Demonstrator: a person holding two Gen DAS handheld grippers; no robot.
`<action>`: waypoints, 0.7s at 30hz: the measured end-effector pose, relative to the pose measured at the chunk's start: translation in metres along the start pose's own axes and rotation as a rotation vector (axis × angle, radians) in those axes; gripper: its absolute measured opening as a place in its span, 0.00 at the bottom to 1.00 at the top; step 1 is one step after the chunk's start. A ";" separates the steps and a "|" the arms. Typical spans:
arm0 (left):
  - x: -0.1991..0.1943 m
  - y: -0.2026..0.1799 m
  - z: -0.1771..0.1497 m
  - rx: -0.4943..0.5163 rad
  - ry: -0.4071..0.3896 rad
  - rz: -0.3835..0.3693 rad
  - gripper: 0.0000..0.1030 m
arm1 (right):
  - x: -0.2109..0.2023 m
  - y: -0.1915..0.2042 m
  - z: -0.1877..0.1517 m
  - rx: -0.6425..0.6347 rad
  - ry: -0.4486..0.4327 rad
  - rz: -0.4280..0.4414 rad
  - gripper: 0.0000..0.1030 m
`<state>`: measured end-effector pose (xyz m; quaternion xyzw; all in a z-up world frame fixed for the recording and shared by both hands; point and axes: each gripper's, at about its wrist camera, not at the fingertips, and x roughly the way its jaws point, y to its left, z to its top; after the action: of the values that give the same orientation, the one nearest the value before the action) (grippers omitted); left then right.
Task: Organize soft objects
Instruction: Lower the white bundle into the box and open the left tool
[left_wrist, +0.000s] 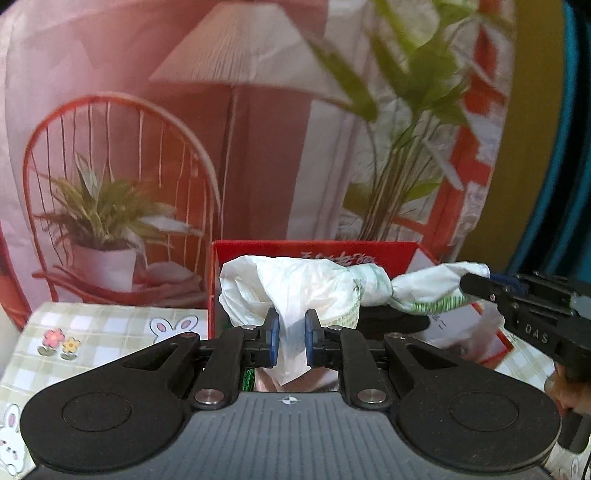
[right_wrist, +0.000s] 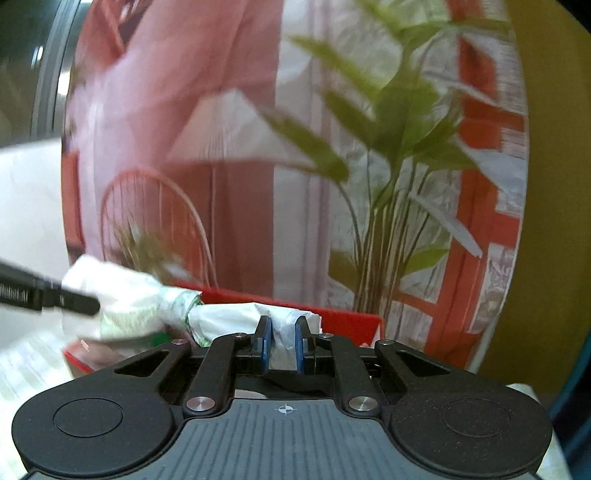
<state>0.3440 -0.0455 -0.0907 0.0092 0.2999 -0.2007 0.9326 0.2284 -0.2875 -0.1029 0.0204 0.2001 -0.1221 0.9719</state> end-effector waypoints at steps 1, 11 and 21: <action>0.005 0.002 0.002 -0.002 0.006 -0.001 0.14 | 0.006 -0.001 -0.001 0.000 0.015 -0.003 0.11; 0.043 -0.010 -0.009 0.033 0.070 0.016 0.14 | 0.036 -0.014 -0.018 0.081 0.113 -0.049 0.12; 0.047 -0.011 -0.016 0.068 0.072 0.043 0.16 | 0.039 0.003 -0.022 -0.031 0.130 -0.079 0.13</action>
<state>0.3654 -0.0710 -0.1293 0.0545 0.3262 -0.1905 0.9243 0.2551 -0.2918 -0.1390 0.0051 0.2652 -0.1554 0.9516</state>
